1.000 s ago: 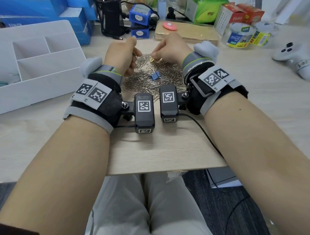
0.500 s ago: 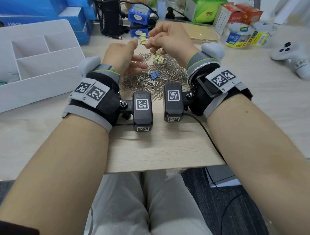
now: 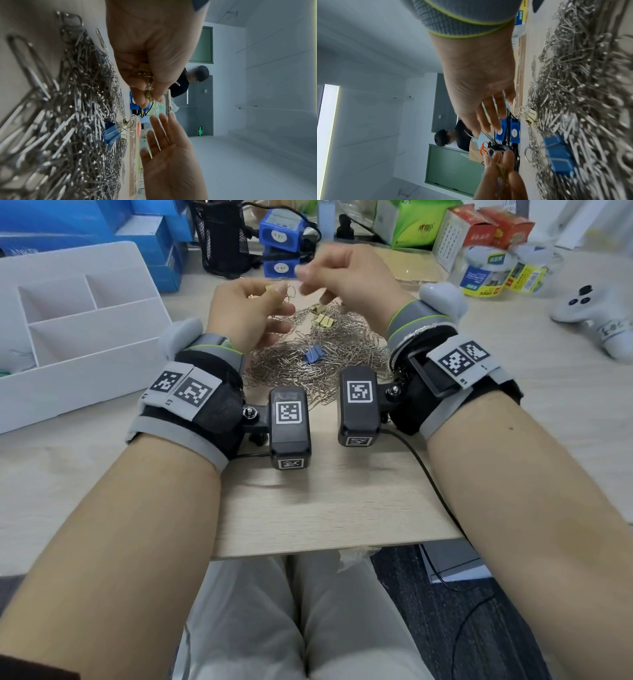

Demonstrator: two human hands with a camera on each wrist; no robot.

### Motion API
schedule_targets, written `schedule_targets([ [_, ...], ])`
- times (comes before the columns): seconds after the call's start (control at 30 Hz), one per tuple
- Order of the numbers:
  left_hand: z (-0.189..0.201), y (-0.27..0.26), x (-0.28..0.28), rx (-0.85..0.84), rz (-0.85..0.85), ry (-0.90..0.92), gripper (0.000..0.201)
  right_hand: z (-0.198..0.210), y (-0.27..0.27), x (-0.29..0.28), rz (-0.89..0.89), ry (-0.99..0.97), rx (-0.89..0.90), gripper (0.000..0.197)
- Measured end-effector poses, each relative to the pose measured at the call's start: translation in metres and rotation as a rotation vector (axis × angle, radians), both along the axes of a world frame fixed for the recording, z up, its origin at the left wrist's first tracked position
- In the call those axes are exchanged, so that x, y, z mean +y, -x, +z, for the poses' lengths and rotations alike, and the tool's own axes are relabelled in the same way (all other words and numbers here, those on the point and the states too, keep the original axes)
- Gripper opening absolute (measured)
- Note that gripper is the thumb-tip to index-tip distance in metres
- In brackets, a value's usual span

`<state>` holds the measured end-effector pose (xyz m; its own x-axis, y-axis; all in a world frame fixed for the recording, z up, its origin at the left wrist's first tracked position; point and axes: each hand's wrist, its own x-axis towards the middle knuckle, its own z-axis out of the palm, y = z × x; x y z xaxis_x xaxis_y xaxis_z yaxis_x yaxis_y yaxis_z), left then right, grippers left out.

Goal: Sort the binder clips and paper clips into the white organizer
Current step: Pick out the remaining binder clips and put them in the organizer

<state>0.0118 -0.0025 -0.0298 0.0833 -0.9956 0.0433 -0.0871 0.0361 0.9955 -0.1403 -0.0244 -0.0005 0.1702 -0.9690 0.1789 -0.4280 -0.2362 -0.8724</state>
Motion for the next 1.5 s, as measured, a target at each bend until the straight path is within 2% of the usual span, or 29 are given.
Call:
schedule_targets([
  [0.07,-0.001,-0.001,-0.002,0.007,0.017,-0.008,0.012,0.001,0.007,-0.007,-0.142,0.037,0.039,0.013],
  [0.13,-0.002,0.001,-0.001,0.012,0.006,-0.015,0.009,-0.001,0.010,-0.015,-0.173,0.017,0.098,0.009],
  [0.2,-0.001,0.002,-0.001,0.008,0.003,-0.017,0.005,-0.004,0.009,-0.021,-0.138,-0.049,0.242,0.028],
  [0.27,-0.001,0.002,-0.001,0.008,0.023,-0.031,0.004,-0.007,0.004,-0.023,-0.074,-0.125,0.393,0.039],
  [0.37,-0.001,0.001,-0.003,0.018,0.030,-0.083,0.010,-0.009,0.001,-0.025,-0.031,-0.140,0.504,0.035],
  [0.53,0.000,0.002,-0.004,0.041,0.053,-0.124,0.022,-0.012,0.007,-0.027,-0.056,-0.102,0.504,0.027],
  [0.67,0.002,0.004,-0.001,0.041,0.036,-0.118,0.021,-0.012,0.009,-0.025,-0.090,-0.065,0.441,0.024],
  [0.77,0.003,0.006,0.001,0.036,0.003,-0.127,0.021,-0.012,0.012,-0.022,-0.136,-0.018,0.240,0.021],
  [0.83,0.004,0.006,0.001,0.040,-0.013,-0.143,0.022,-0.010,0.015,-0.017,-0.127,-0.021,0.109,0.022],
  [0.9,0.004,0.006,0.002,0.044,-0.030,-0.146,0.026,-0.008,0.017,-0.011,-0.099,-0.011,0.054,0.021],
  [1.03,0.004,0.007,0.004,0.040,-0.079,-0.151,0.030,-0.004,0.015,-0.001,-0.027,0.017,-0.064,0.003],
  [1.07,0.004,0.007,0.005,0.036,-0.084,-0.151,0.029,-0.004,0.015,0.000,-0.018,0.024,-0.091,0.006],
  [1.27,0.003,0.006,0.004,0.023,-0.083,-0.148,0.021,-0.006,0.014,0.000,-0.009,0.027,-0.047,0.014],
  [1.37,0.005,0.008,0.007,0.047,-0.119,-0.143,0.026,-0.006,0.013,0.000,0.010,0.020,-0.066,0.013],
  [1.43,0.006,0.008,0.009,0.054,-0.156,-0.115,0.031,-0.007,0.011,0.001,0.066,0.023,-0.073,0.013],
  [1.5,0.005,0.008,0.010,0.048,-0.171,-0.060,0.025,-0.007,0.008,0.003,0.131,0.039,-0.072,0.012],
])
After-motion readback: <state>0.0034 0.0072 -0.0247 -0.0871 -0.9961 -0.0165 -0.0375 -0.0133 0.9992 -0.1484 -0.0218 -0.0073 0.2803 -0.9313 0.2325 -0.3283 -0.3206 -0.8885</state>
